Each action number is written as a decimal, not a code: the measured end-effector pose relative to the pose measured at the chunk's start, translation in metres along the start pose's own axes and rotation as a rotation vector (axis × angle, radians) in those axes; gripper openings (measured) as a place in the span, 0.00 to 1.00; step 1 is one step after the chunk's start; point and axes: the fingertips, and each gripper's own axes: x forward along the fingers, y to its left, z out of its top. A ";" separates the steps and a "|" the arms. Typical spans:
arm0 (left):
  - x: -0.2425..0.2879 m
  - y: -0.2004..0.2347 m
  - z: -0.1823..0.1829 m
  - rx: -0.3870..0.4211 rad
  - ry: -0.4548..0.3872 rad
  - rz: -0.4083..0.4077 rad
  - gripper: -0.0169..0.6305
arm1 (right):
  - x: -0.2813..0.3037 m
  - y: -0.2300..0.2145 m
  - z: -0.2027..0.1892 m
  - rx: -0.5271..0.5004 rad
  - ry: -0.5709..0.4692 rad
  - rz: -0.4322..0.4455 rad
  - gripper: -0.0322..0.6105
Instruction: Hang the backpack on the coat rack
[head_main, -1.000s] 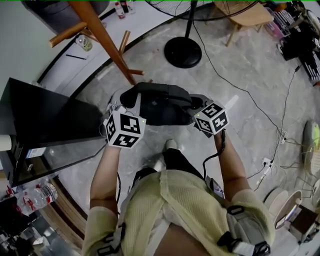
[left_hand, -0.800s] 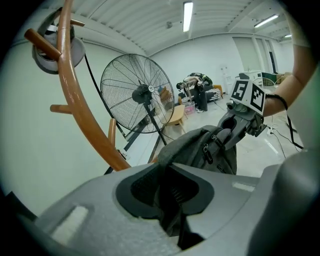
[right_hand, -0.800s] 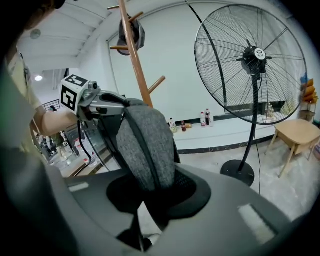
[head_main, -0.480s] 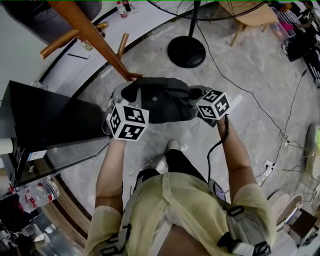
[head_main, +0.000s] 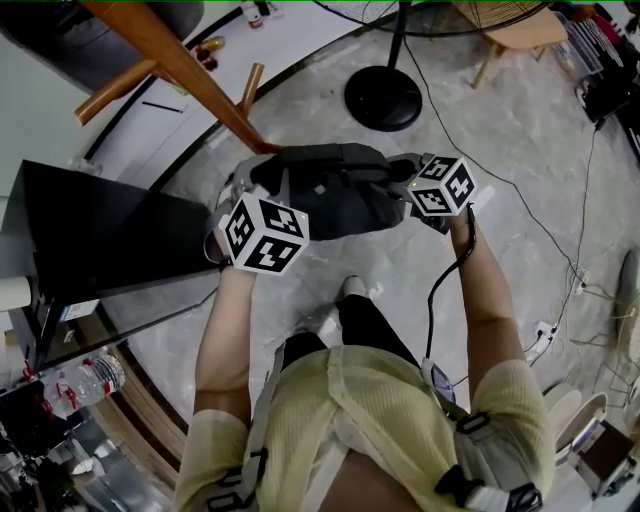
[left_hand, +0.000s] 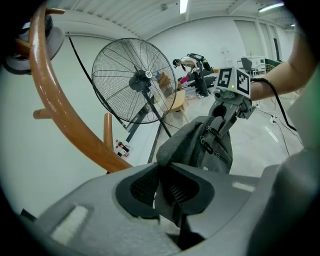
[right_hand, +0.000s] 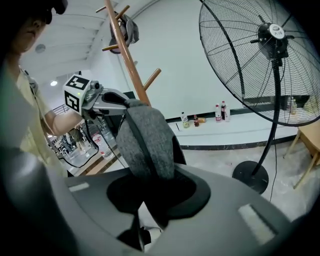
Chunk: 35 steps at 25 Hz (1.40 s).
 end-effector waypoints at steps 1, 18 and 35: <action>0.001 0.000 0.000 0.004 0.008 -0.004 0.11 | 0.000 -0.002 0.000 -0.003 0.006 0.010 0.20; 0.012 -0.003 -0.002 -0.059 0.112 -0.070 0.12 | 0.012 -0.027 0.003 -0.001 0.074 0.123 0.20; -0.007 0.054 0.021 -0.128 -0.006 0.067 0.03 | 0.053 -0.039 0.008 -0.034 0.145 0.075 0.18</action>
